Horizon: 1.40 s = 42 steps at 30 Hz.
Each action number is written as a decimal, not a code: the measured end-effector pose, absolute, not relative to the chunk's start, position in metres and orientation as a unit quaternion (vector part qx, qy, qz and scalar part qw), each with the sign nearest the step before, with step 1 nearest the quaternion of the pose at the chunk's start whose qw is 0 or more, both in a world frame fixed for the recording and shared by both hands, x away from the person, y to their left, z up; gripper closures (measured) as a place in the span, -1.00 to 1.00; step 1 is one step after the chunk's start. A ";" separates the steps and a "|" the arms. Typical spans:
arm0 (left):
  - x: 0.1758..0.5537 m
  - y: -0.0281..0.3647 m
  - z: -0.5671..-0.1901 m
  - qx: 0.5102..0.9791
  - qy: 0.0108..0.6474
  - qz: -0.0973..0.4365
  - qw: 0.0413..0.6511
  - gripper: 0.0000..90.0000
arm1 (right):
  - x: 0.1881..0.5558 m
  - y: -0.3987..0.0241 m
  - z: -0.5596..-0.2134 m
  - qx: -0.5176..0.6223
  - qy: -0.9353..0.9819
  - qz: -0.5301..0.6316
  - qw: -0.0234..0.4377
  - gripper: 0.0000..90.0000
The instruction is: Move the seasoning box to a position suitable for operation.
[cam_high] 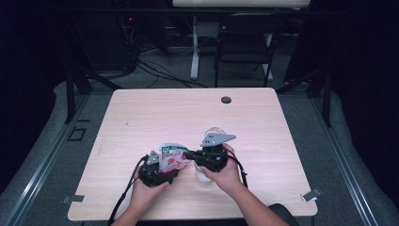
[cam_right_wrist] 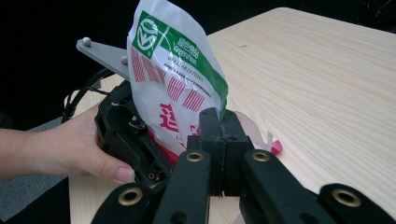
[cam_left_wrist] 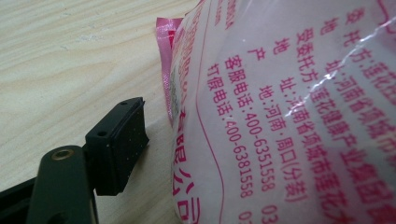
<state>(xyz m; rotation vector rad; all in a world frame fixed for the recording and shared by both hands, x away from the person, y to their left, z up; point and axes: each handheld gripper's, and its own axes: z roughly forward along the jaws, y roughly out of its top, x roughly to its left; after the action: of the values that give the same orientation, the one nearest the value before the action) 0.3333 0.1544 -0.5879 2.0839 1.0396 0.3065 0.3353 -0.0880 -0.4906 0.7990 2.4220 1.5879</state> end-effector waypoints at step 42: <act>0.331 0.158 -0.566 0.830 0.379 0.157 0.379 0.31 | 0.333 -0.093 -0.483 0.265 0.791 0.548 0.062 0.93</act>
<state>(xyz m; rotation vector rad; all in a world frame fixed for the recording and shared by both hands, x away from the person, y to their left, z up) 0.3308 0.1582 -0.5659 2.1205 0.9677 0.4002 0.3334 -0.0926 -0.4826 0.8024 2.3894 1.6576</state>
